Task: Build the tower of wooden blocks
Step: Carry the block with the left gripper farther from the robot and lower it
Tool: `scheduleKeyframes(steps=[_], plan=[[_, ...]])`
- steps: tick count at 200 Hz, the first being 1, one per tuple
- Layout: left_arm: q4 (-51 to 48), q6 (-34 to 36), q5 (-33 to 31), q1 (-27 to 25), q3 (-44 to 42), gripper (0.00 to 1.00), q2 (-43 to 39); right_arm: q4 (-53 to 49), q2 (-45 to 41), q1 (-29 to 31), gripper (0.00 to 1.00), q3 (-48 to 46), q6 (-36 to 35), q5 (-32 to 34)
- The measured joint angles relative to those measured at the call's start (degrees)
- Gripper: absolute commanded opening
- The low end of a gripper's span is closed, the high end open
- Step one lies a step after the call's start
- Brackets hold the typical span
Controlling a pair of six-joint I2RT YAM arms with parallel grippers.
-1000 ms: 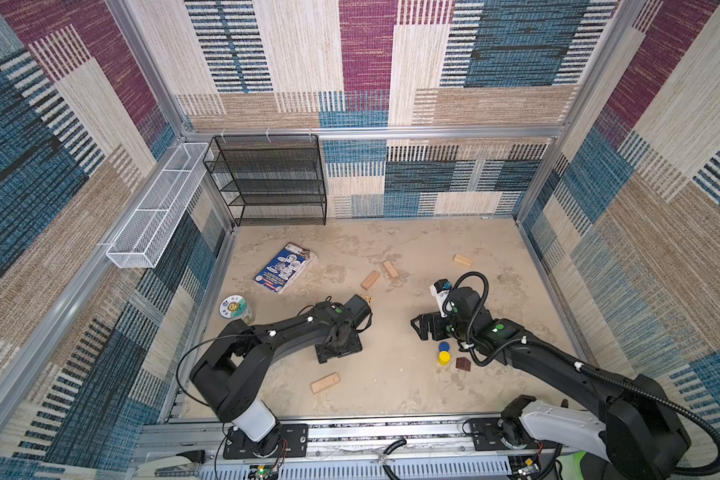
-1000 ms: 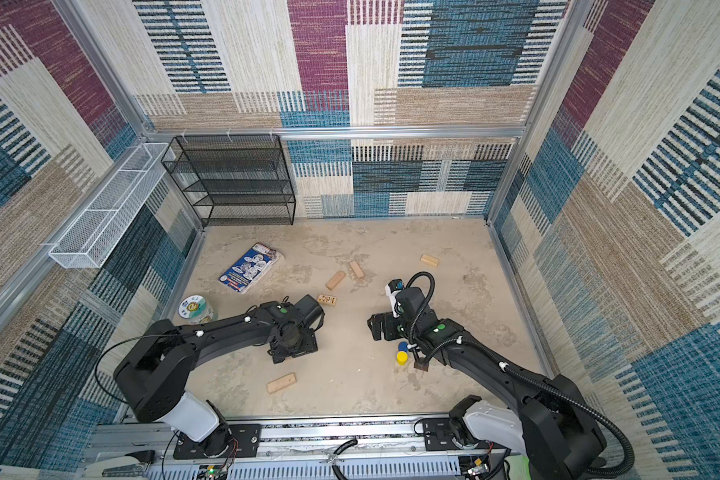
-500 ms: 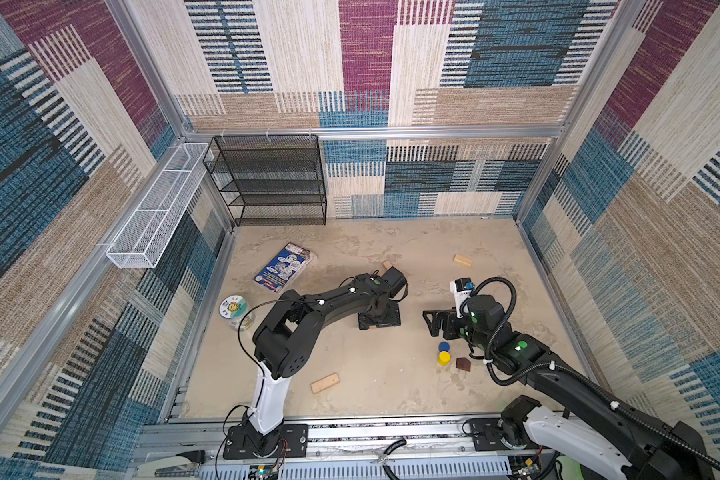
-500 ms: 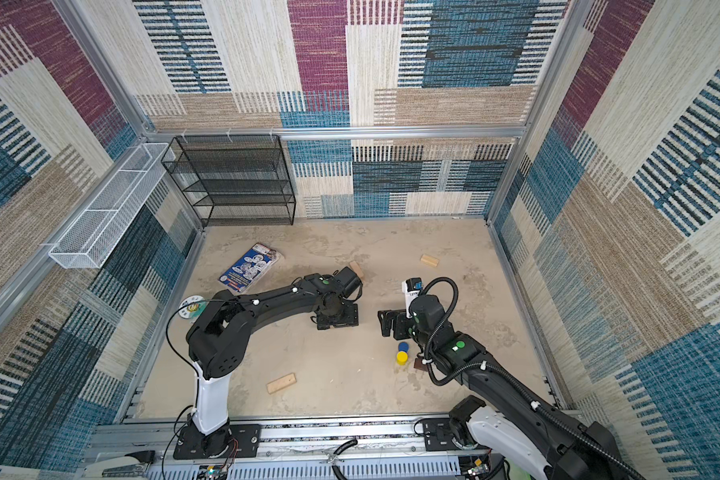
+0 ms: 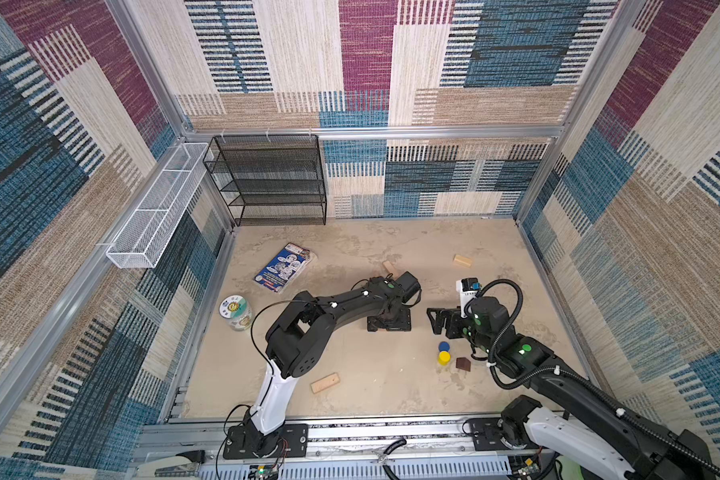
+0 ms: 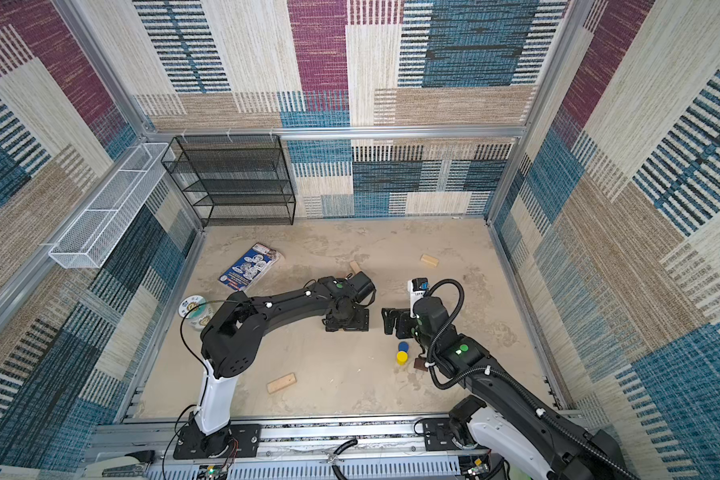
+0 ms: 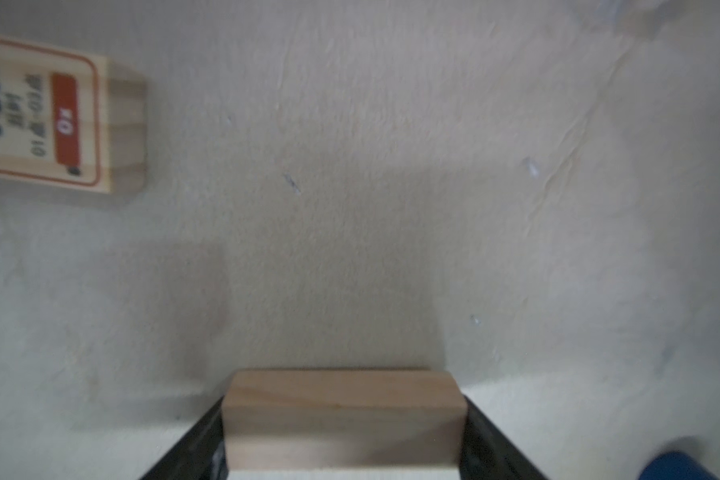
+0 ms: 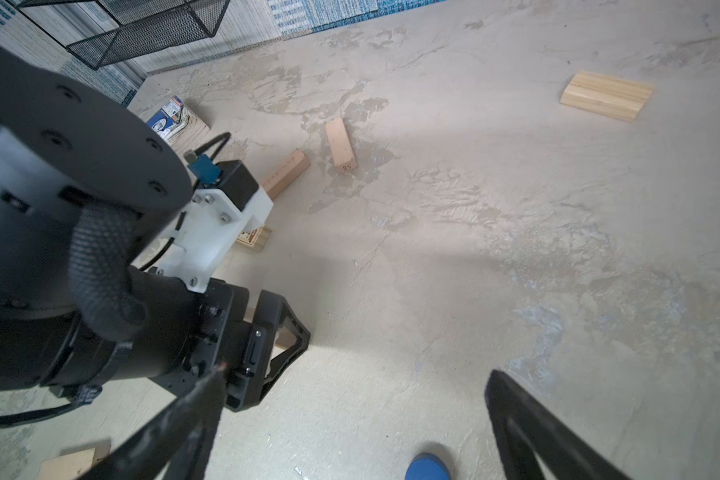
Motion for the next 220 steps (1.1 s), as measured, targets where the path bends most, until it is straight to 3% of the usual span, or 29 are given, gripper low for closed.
scheduleKeyframes(steps=[113, 220], plan=[[-0.3, -0.5, 0.5, -0.5, 0.1, 0.86, -0.2, -0.1, -3.3, 0.0, 1.00, -1.4, 1.9, 0.7], [-2.4, -0.2, 0.4, -0.5, 2.1, 0.78, 1.1, -1.0, -3.3, 0.0, 1.00, -0.7, 1.9, 0.7]])
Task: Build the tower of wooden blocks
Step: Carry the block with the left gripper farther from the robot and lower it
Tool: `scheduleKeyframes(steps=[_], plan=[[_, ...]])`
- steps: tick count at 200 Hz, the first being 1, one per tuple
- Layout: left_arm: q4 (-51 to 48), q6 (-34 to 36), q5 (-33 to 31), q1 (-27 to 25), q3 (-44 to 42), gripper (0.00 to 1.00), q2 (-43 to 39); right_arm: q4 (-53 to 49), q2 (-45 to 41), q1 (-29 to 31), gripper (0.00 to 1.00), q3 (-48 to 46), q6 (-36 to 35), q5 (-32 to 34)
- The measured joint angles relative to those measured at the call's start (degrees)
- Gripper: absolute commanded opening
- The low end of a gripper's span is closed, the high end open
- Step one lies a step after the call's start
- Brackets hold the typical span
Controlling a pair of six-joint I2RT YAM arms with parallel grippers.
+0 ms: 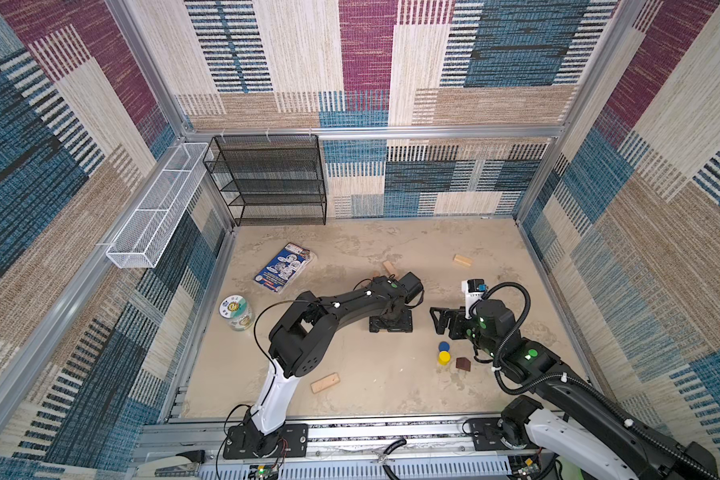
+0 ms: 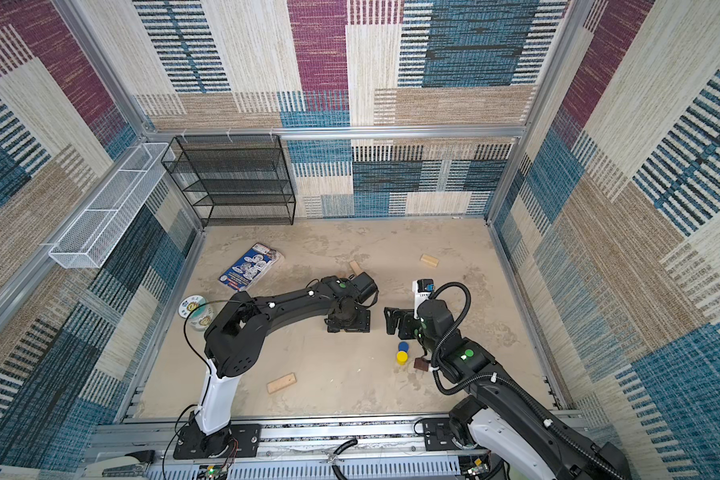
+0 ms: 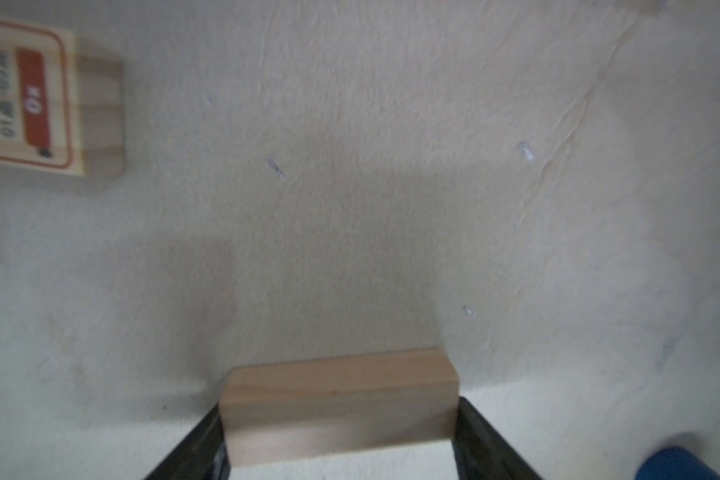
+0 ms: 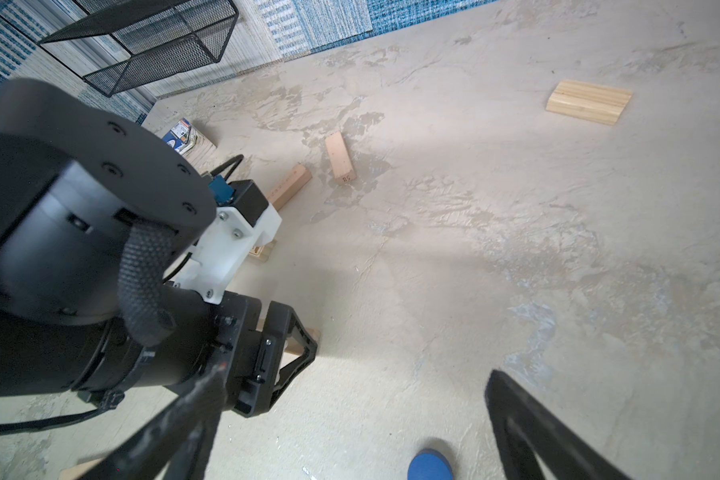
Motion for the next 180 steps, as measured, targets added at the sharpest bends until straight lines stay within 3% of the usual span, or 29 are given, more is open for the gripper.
scheduleKeyframes(steps=[82, 108, 180], plan=[[-0.2, 0.4, 0.0, -0.1, 0.4, 0.78, 0.3, -0.3, 0.2, 0.0, 1.00, 0.2, 0.0, 0.0], [-0.2, 0.4, -0.2, -0.2, 0.3, 0.85, 0.2, -0.4, 0.2, 0.0, 1.00, 0.2, 0.3, 0.0], [-0.4, 0.9, -1.0, -0.6, 0.6, 0.92, 0.2, -0.6, -0.7, 0.0, 1.00, 0.1, 0.7, -0.2]])
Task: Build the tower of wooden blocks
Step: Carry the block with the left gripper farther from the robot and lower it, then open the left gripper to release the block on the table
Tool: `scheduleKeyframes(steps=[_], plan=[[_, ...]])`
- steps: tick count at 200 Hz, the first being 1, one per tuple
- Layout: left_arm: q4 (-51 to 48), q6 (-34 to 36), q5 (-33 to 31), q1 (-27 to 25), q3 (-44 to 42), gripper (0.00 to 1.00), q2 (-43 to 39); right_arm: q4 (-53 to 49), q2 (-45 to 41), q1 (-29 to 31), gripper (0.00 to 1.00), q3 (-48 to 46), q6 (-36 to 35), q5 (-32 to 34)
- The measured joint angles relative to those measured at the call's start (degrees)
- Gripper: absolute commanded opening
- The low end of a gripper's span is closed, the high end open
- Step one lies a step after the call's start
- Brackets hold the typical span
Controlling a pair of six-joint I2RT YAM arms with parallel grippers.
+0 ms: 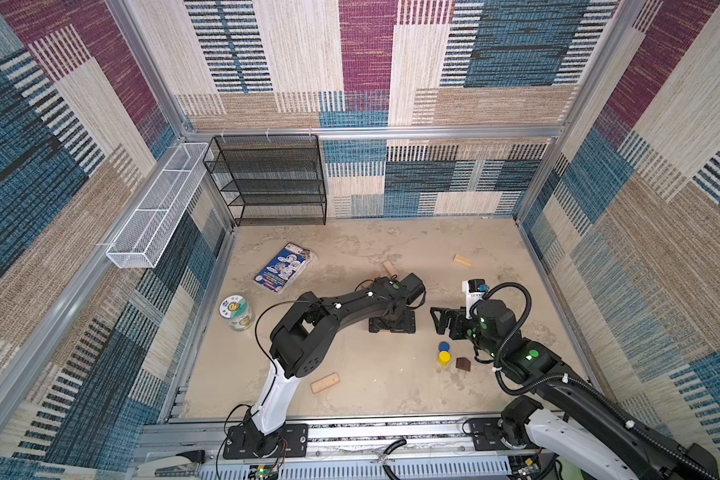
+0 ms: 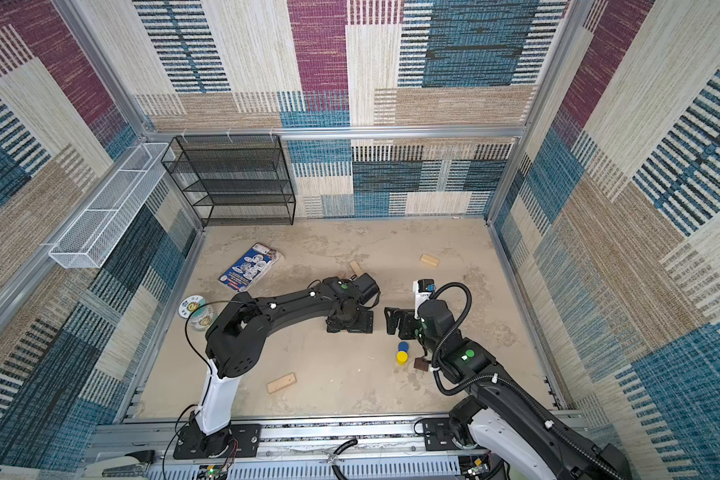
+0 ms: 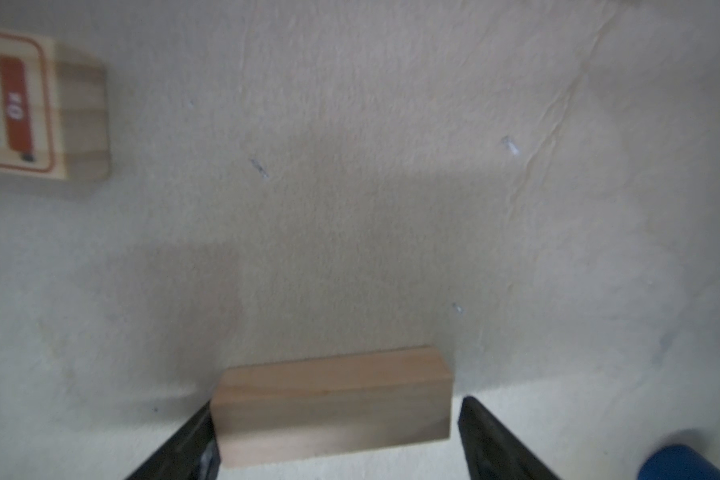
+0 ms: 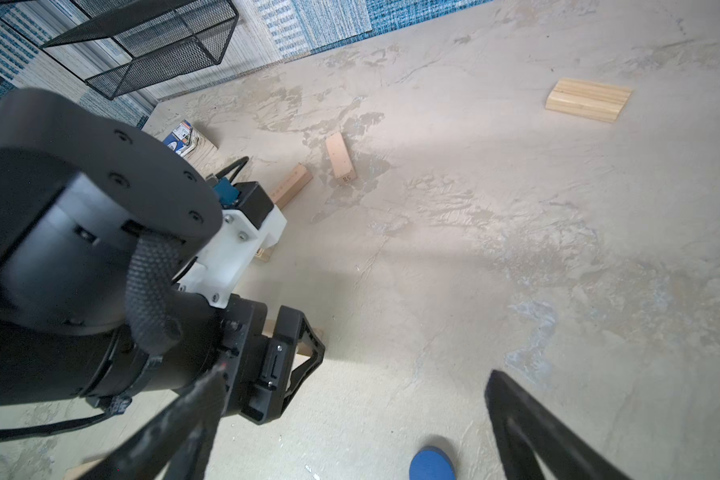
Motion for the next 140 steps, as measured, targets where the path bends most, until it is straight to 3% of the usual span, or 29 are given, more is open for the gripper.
scheduleKeyframes(steps=[41, 96, 140], plan=[[-2.0, 0.2, -0.3, -0.2, 1.1, 1.00, -0.2, -0.9, -1.2, 0.0, 1.00, -0.1, 0.2, -0.1], [-4.9, 2.5, -3.2, -0.2, 4.0, 0.99, -1.7, -1.6, -2.5, 0.0, 1.00, 0.6, 0.7, -1.3], [-6.4, 6.2, -5.9, -0.3, 4.3, 0.98, -9.0, -2.4, -1.7, 0.0, 0.98, 1.6, 0.8, -4.5]])
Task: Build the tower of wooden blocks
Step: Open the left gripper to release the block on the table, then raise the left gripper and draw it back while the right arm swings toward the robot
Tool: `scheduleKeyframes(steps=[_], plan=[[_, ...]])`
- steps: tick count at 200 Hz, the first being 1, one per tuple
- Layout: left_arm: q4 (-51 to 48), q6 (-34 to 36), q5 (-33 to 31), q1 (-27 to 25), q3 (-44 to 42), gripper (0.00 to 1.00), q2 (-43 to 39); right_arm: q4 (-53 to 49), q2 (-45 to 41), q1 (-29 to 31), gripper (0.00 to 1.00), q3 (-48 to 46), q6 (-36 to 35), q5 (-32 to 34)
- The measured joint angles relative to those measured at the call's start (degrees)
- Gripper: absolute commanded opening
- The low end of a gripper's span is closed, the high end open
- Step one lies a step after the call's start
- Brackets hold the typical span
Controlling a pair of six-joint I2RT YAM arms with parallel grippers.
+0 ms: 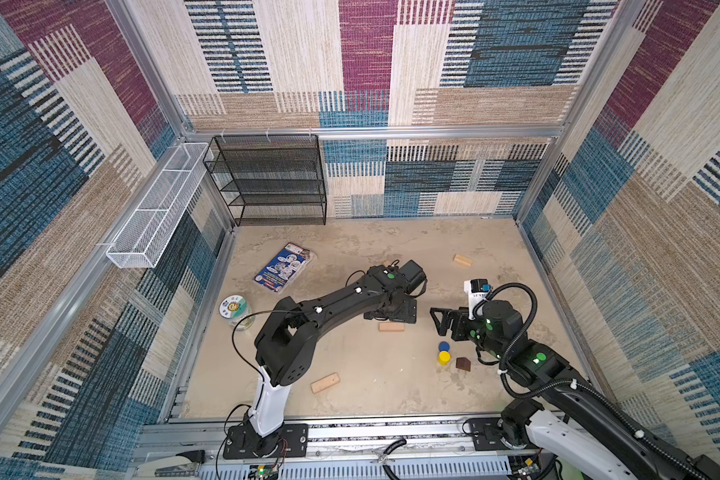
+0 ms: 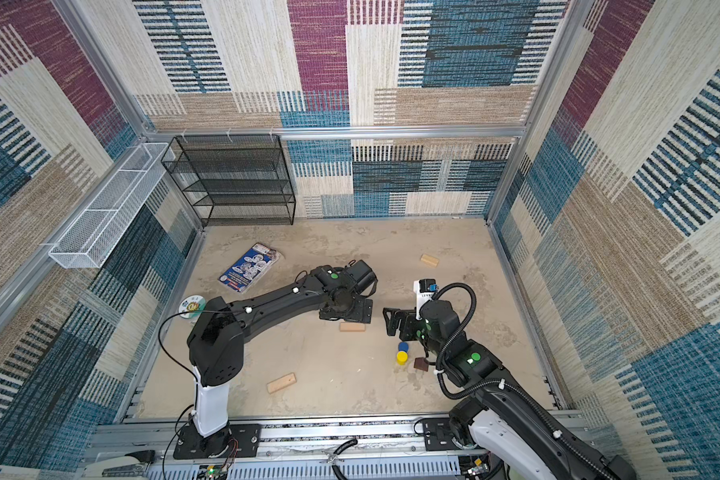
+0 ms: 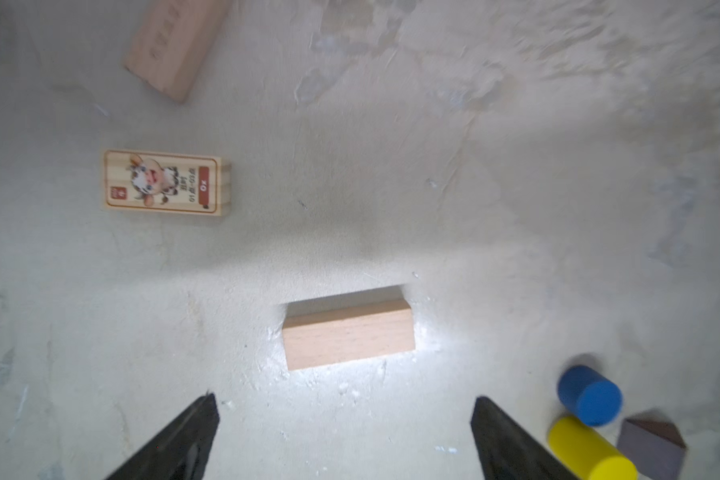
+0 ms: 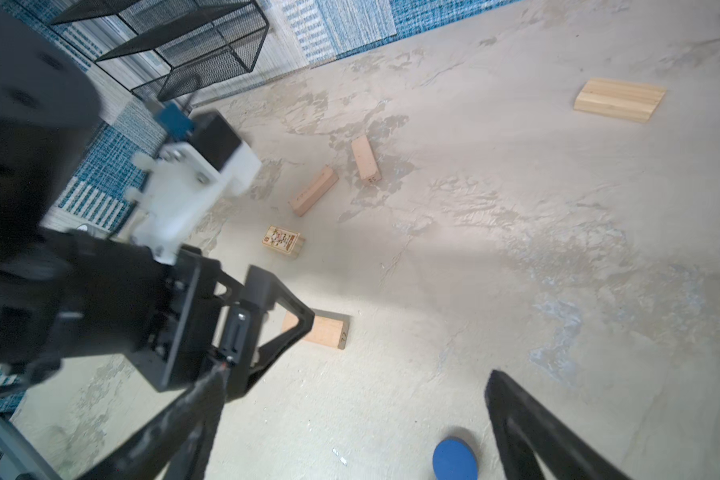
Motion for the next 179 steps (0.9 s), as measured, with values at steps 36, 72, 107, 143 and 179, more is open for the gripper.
scheduleKeyframes(steps=[36, 72, 107, 143, 179], plan=[[-0.3, 8.6, -3.8, 0.0, -0.2, 0.97, -7.5, -0.4, 4.3, 0.0, 0.97, 2.9, -3.1, -2.7], [-0.1, 19.8, -9.9, 0.2, -4.9, 0.97, -17.0, 1.0, 8.9, 0.0, 0.96, 6.4, -6.6, -5.0], [2.4, 30.9, -14.5, 0.3, -13.7, 0.97, -25.2, 1.4, 12.0, 0.0, 0.96, 7.4, -11.8, -5.6], [8.7, 38.9, -17.1, 1.5, -26.3, 0.99, -33.3, 1.5, 11.7, 0.0, 0.95, 5.9, -16.8, -3.9], [12.8, 41.3, -17.1, 2.4, -28.5, 0.98, -35.5, 2.8, 10.3, 0.0, 0.95, 4.4, -17.0, -4.0]])
